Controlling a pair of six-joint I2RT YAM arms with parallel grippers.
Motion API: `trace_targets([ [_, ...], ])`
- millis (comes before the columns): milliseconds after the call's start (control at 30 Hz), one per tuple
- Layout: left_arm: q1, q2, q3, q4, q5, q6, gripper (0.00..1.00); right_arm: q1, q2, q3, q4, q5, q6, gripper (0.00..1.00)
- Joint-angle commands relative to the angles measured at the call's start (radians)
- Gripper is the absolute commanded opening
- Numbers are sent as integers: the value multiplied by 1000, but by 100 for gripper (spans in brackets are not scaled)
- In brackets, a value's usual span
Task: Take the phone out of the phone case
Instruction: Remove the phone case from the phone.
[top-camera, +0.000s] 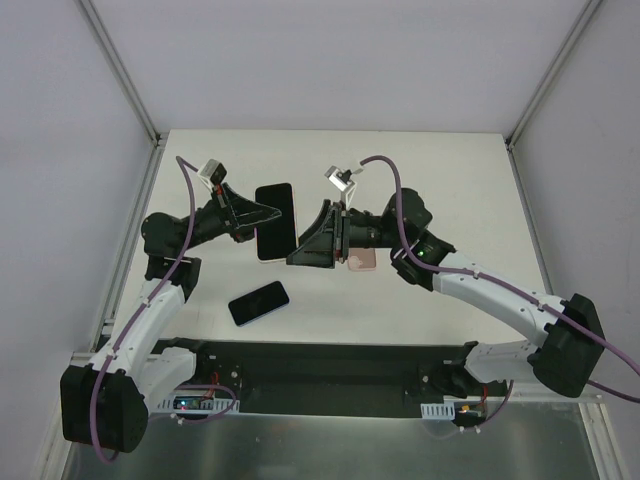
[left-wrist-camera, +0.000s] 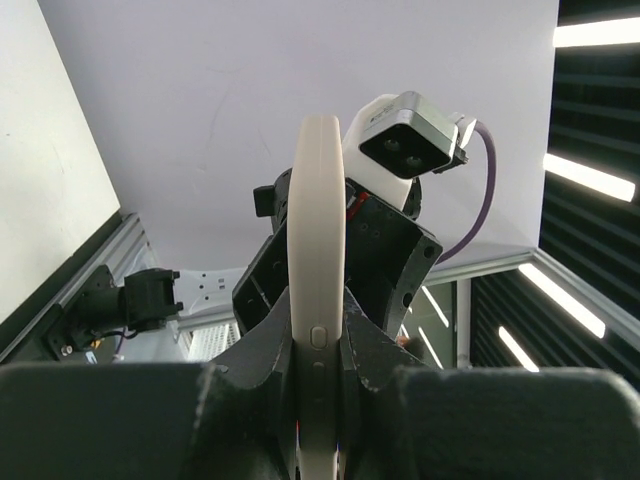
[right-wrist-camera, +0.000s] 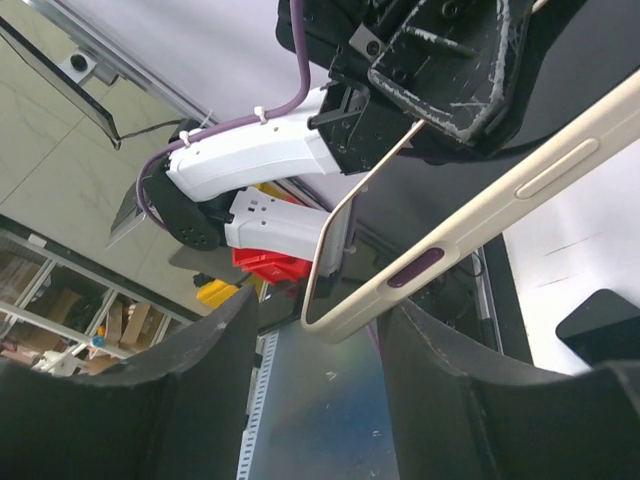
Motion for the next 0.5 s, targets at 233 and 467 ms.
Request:
trace_targets([
  [233, 4, -17, 60, 51, 8, 23, 0, 22, 2, 49, 34, -89, -39, 26],
  [467, 4, -16, 67, 52, 20, 9, 0, 22, 8, 47, 10, -127, -88, 1],
])
